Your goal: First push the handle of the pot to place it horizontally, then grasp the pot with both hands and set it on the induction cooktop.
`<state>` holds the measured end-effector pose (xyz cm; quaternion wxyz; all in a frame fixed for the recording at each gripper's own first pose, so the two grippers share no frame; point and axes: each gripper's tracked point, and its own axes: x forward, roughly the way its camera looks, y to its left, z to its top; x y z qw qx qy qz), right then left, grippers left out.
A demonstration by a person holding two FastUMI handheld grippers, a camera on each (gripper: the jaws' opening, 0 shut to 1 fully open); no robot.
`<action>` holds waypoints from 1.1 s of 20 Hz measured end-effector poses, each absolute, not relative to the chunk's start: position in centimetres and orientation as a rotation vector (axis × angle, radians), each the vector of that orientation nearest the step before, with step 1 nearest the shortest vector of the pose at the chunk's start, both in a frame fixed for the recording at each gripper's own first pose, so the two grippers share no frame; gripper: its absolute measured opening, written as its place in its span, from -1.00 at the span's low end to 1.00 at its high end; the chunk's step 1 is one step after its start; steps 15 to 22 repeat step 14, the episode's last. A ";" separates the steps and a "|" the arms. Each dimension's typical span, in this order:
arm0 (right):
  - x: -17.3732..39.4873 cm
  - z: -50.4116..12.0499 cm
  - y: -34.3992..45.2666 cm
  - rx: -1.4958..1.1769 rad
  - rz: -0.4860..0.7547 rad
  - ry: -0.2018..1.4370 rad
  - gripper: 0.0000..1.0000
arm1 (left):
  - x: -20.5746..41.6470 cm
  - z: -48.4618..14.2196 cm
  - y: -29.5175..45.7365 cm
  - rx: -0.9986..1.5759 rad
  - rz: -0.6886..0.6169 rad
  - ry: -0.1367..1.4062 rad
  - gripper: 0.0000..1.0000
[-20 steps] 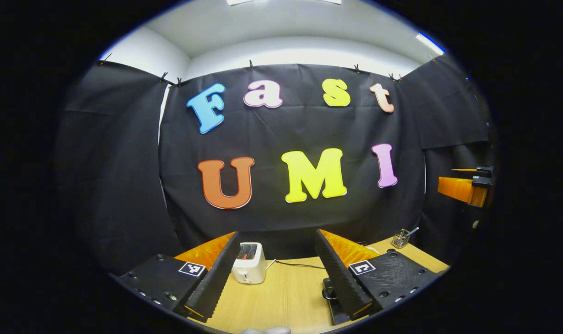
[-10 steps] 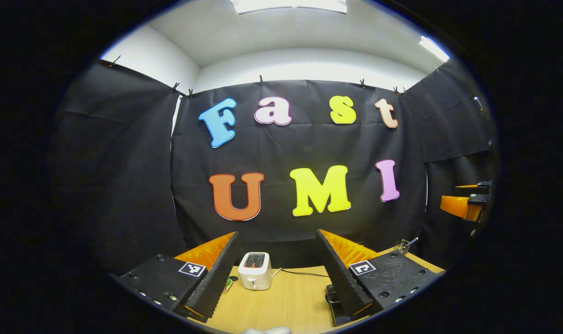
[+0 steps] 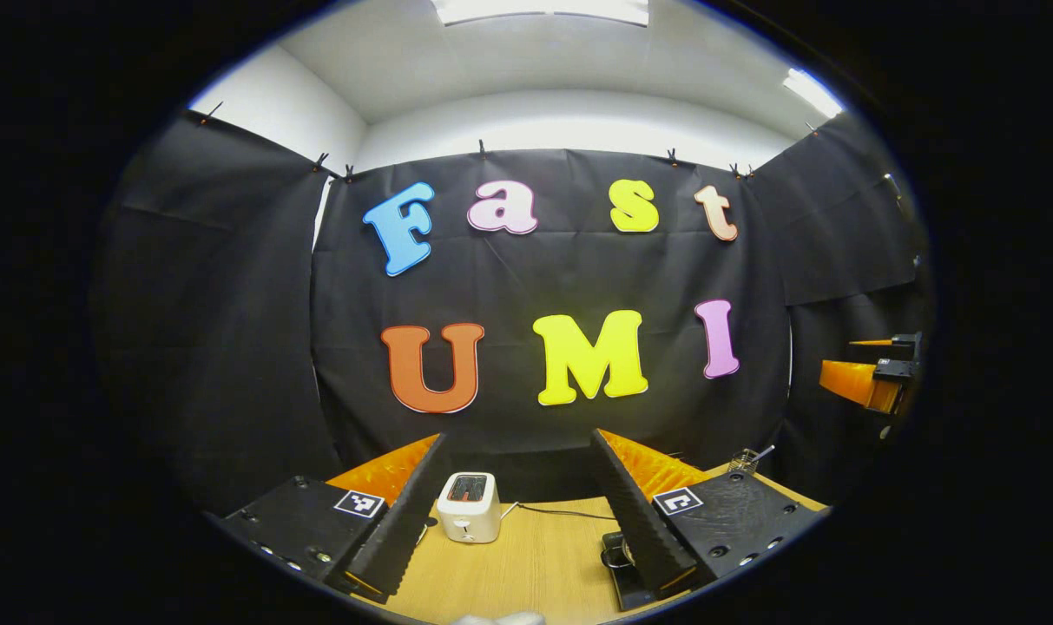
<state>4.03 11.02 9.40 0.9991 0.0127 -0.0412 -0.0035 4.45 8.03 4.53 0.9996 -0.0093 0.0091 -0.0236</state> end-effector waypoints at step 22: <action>3.8 8.6 11.0 0.006 -0.008 -0.058 1.00 | 4.7 3.9 7.5 -0.026 -0.080 0.039 0.93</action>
